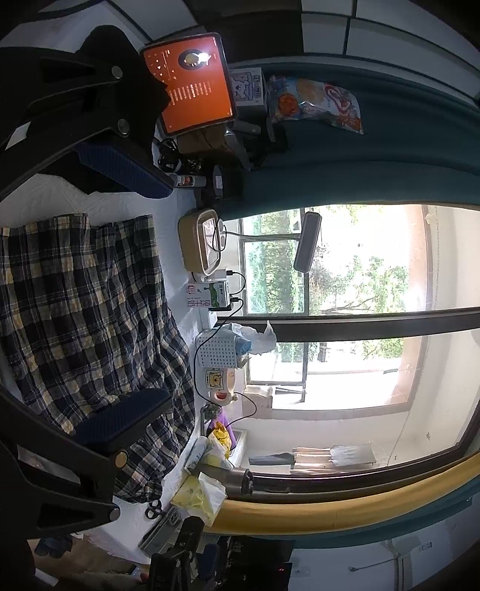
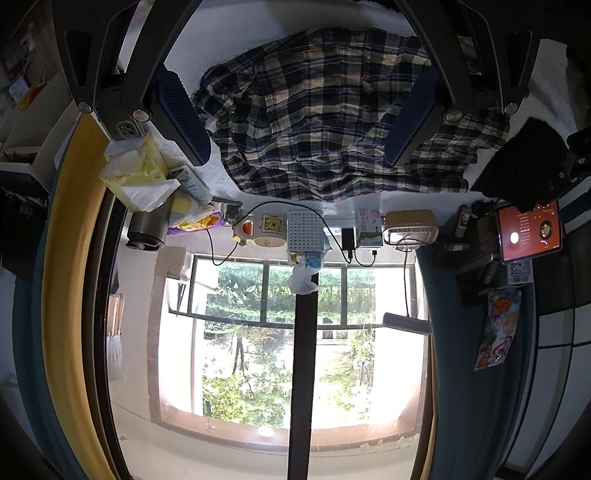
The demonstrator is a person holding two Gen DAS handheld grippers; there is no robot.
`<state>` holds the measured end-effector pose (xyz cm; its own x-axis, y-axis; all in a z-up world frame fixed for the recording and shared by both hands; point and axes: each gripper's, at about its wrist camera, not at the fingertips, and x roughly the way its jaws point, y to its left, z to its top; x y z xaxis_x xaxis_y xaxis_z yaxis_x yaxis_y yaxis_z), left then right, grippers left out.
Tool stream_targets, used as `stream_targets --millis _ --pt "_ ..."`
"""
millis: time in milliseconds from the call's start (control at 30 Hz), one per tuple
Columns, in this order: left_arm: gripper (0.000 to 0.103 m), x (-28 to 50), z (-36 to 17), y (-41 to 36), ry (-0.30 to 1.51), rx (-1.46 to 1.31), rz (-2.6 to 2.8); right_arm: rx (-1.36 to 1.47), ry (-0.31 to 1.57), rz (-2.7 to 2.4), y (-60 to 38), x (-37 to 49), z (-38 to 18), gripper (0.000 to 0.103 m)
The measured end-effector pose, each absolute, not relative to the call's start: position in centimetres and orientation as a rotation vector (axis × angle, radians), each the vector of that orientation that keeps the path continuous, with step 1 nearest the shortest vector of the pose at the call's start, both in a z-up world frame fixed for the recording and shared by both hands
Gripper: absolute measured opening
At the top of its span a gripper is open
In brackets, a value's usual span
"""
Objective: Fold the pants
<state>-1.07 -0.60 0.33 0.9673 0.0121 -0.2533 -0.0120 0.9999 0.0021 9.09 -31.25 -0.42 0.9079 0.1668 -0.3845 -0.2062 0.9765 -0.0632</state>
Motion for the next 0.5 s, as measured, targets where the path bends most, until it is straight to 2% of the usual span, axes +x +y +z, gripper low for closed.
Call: stream_targets --millis 500 --pt "0.102 -1.34 0.48 -0.78 0.248 0.010 -0.001 -0.105 0.387 0.192 -31.18 9.08 -0.41 0.096"
